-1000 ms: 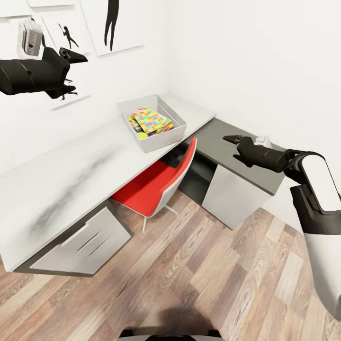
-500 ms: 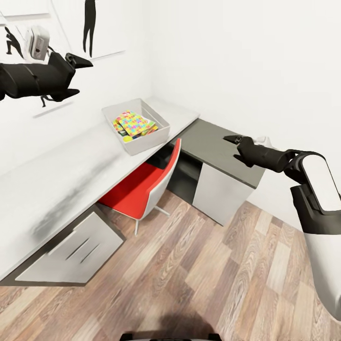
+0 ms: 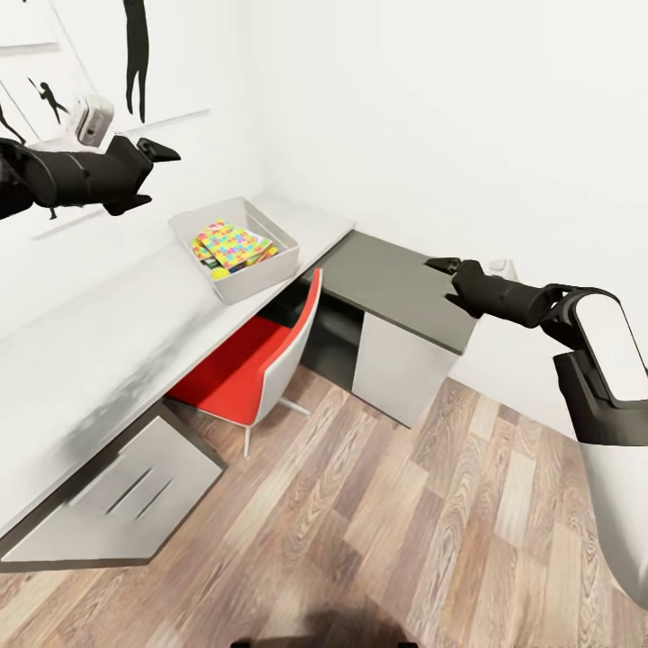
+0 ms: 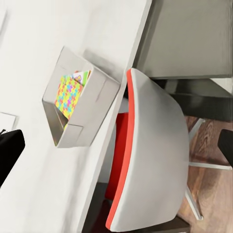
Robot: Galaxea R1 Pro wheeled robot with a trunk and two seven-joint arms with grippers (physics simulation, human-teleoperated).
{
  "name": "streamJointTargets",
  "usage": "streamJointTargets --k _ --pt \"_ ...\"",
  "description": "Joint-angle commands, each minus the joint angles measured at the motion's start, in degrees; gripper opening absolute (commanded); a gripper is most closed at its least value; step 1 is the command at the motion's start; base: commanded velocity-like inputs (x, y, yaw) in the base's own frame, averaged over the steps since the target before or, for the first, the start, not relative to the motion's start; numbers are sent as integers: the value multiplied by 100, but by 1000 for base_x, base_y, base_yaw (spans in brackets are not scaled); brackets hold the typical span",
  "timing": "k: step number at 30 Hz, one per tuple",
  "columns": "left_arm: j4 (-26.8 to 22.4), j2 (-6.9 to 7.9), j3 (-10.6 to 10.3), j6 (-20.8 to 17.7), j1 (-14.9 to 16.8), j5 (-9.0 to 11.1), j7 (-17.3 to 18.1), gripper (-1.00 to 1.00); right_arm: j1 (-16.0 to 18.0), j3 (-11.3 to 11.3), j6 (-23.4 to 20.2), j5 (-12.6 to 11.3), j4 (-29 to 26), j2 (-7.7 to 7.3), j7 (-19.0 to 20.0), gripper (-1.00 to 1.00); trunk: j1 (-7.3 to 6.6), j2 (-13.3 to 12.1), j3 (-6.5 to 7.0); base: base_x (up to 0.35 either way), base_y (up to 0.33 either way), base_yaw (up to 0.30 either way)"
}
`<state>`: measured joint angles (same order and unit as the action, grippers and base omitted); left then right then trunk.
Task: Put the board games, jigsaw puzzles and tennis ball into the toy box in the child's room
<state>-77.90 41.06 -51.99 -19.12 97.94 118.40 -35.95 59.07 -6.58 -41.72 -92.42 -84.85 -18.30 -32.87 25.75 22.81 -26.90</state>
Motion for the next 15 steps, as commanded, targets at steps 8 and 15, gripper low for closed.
streamJointTargets --k 8,15 --pt "980 6 -72 4 11 57 4 100 8 -9 6 -57 -5 -7 -61 100 4 11 55 0 0 -152" --pt "1654 8 -48 8 8 345 50 100 8 -8 6 -57 -5 -7 -61 100 4 11 112 0 0 -151"
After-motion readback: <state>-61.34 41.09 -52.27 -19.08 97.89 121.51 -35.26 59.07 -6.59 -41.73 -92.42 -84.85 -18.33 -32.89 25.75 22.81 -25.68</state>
